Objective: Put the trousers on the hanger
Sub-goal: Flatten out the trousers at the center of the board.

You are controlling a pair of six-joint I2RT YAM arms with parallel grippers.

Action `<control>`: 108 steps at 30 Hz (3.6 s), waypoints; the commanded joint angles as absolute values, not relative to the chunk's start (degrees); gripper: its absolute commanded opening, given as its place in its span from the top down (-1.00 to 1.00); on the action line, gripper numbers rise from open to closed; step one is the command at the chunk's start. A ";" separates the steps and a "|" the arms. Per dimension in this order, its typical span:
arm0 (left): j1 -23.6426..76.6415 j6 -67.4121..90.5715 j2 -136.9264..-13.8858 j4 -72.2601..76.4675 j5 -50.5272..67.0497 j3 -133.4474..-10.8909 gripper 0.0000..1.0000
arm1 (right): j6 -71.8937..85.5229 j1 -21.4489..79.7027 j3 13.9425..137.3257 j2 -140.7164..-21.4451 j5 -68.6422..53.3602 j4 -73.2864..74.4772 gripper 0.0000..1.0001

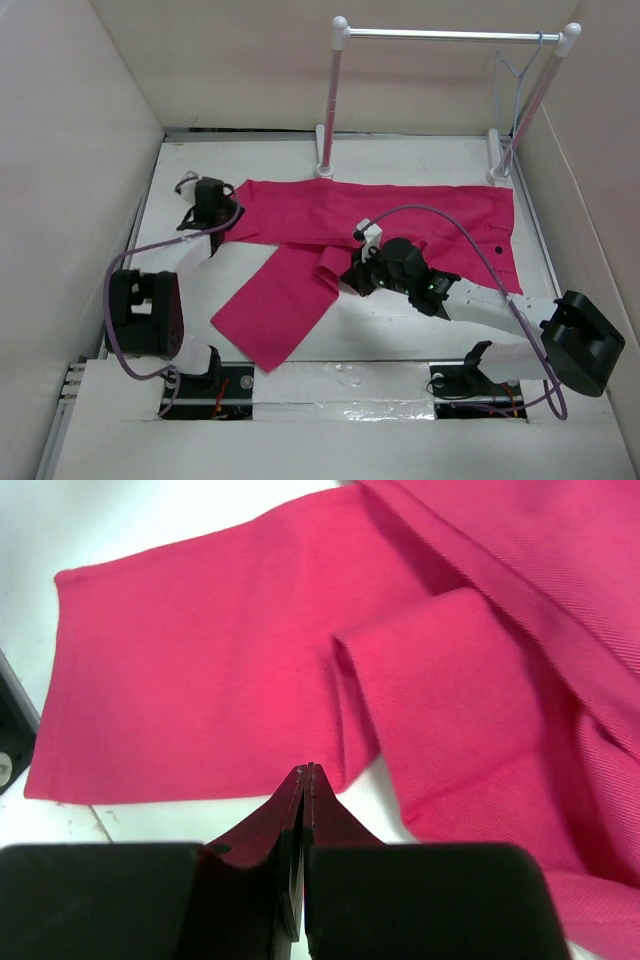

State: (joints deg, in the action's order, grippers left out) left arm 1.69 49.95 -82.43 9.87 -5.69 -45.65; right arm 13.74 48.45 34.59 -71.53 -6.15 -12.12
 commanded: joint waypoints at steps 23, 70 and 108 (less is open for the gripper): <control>16.34 34.99 -104.41 -12.04 -24.79 -65.65 0.09 | 11.95 48.96 28.83 -67.06 -1.85 -14.94 0.64; 18.98 22.76 -105.21 -23.20 -18.72 -76.21 0.68 | 10.37 46.05 24.96 -66.71 -2.37 -16.70 0.60; 18.98 19.78 -110.21 -24.87 -25.49 -74.80 0.59 | 10.11 43.86 22.50 -64.95 -4.13 -17.58 0.59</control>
